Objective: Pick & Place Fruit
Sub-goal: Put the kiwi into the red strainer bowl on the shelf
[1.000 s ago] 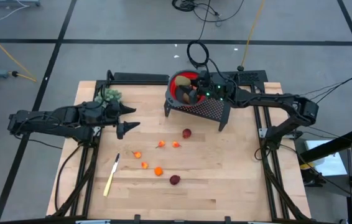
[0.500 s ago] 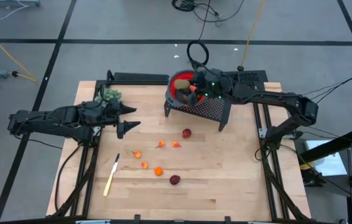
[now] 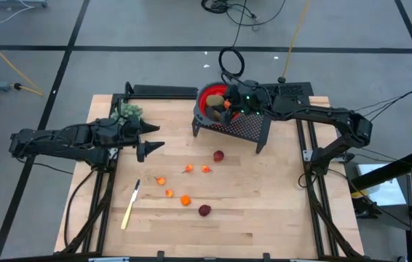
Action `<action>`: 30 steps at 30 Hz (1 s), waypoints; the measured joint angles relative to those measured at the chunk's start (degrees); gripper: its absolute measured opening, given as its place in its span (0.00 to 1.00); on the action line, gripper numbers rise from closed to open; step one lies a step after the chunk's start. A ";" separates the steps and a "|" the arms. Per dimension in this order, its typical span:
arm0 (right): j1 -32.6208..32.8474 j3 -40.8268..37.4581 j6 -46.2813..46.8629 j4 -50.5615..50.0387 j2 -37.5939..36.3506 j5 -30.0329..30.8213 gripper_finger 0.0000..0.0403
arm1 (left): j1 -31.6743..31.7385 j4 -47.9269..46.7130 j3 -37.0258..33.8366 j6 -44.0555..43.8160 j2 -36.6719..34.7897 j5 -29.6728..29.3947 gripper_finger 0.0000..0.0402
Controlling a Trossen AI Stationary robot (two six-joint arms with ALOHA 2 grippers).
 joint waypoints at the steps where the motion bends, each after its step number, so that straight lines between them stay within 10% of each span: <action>1: 0.00 0.00 0.02 -0.02 0.00 -0.35 0.55 | 0.00 0.00 0.00 0.00 0.00 0.01 0.88; 30: -0.04 -0.04 -2.93 -1.32 0.85 -1.47 0.55 | 0.00 -0.35 0.00 -0.09 0.00 0.04 0.88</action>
